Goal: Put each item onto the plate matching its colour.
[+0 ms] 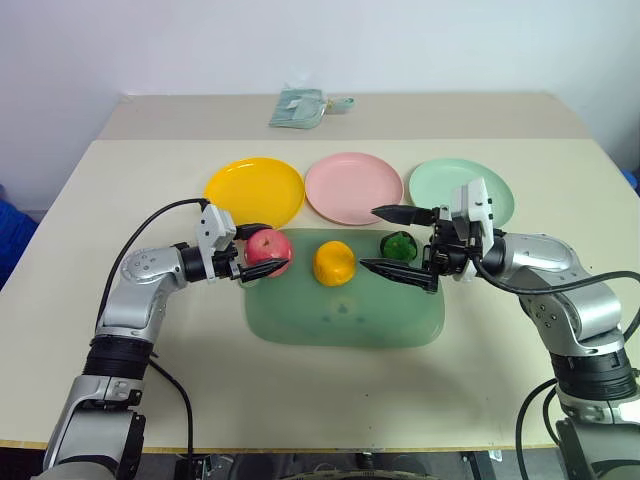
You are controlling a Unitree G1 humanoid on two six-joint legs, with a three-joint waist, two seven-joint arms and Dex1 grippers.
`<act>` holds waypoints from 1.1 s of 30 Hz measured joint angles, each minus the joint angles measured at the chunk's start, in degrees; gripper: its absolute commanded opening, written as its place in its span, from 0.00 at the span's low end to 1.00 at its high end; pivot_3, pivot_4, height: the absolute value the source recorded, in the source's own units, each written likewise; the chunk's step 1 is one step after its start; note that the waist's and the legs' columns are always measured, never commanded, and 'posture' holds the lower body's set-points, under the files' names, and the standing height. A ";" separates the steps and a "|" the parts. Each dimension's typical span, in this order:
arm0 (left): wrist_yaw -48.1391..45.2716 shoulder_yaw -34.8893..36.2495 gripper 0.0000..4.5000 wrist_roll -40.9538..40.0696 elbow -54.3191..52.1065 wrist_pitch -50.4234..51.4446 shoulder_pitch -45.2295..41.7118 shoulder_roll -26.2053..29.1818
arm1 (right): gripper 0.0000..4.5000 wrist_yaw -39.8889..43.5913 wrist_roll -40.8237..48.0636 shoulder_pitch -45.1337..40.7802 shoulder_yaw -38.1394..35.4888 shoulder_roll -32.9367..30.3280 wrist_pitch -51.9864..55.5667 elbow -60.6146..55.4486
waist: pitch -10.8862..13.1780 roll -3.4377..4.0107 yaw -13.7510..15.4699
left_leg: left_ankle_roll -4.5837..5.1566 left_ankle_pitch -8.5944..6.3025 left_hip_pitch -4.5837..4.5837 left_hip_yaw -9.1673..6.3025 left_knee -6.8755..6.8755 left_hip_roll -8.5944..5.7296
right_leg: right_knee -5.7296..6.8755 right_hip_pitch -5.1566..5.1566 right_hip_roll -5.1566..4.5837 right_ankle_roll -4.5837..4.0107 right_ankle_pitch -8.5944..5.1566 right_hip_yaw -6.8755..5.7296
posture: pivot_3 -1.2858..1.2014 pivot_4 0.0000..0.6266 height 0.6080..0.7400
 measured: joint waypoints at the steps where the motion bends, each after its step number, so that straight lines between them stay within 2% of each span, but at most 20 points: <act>1: 0.47 0.88 0.75 -0.92 -0.79 0.86 -0.02 0.02 | 1.00 -0.54 -0.04 -0.29 -0.16 0.63 -0.22 0.44 | 0.00 0.00 0.00 | 0.00 0.00 0.00 0.00 0.00 0.00 | 0.00 0.00 0.00 0.00 0.00 0.00 | 0.52 0.24 0.92; 6: 5.20 5.90 0.75 -3.80 -1.13 2.11 -4.03 -0.98 | 1.00 -2.79 -2.91 -2.20 0.04 1.83 -2.74 2.62 | 0.00 -0.01 0.18 | -0.03 0.02 0.00 -0.01 0.04 -0.01 | 0.02 0.02 0.01 0.00 0.00 -0.03 | 0.52 0.24 0.92; 9: 9.21 6.90 0.75 -2.52 1.88 0.01 -8.39 -3.22 | 1.00 -6.02 -6.43 -4.18 0.97 4.42 -5.57 5.28 | -0.01 -0.02 0.06 | -0.31 0.19 0.01 0.01 0.08 -0.04 | 0.05 0.02 0.01 0.02 0.01 -0.03 | 0.52 0.24 0.92; 15: 16.21 3.60 0.75 5.66 18.62 -8.20 -18.41 -10.25 | 1.00 -13.04 -13.80 -8.99 1.20 6.91 -10.17 11.89 | 0.02 -0.08 0.17 | -0.36 0.23 -0.04 0.01 0.09 -0.07 | 0.09 -0.01 0.05 0.04 0.02 -0.06 | 0.52 0.24 0.92; 22: 22.85 1.23 0.75 12.00 42.03 -16.65 -35.12 -19.45 | 1.00 -19.31 -19.08 -11.18 0.86 7.54 -13.07 16.82 | 0.04 -0.12 0.05 | -0.35 0.24 -0.06 0.05 0.08 -0.10 | 0.10 -0.03 0.05 0.08 0.04 -0.11 | 0.52 0.24 0.92; 30: 30.13 0.35 0.75 16.79 57.45 -22.23 -38.74 -25.55 | 1.00 -21.00 -18.86 -8.58 0.38 7.39 -11.44 12.24 | 0.06 -0.15 -0.37 | -0.34 0.24 -0.06 0.08 0.05 -0.05 | 0.16 -0.10 0.11 0.09 0.04 -0.12 | 0.52 0.24 0.92; 32: 31.19 0.54 0.98 17.43 59.12 -22.83 -39.02 -26.16 | 1.00 -21.06 -18.49 -7.53 0.17 7.29 -10.73 11.04 | 0.07 -0.16 -0.22 | -0.34 0.24 -0.07 0.09 0.07 -0.06 | 0.17 -0.09 0.11 0.09 0.04 -0.12 | 0.52 0.24 0.92; 33: 31.35 0.95 0.99 17.39 60.09 -22.74 -39.62 -26.54 | 1.00 -21.09 -18.42 -7.19 -0.14 7.20 -10.33 10.61 | 0.08 -0.18 -0.09 | -0.34 0.24 -0.07 0.09 0.09 -0.06 | 0.17 -0.09 0.12 0.09 0.04 -0.12 | 0.52 0.24 0.92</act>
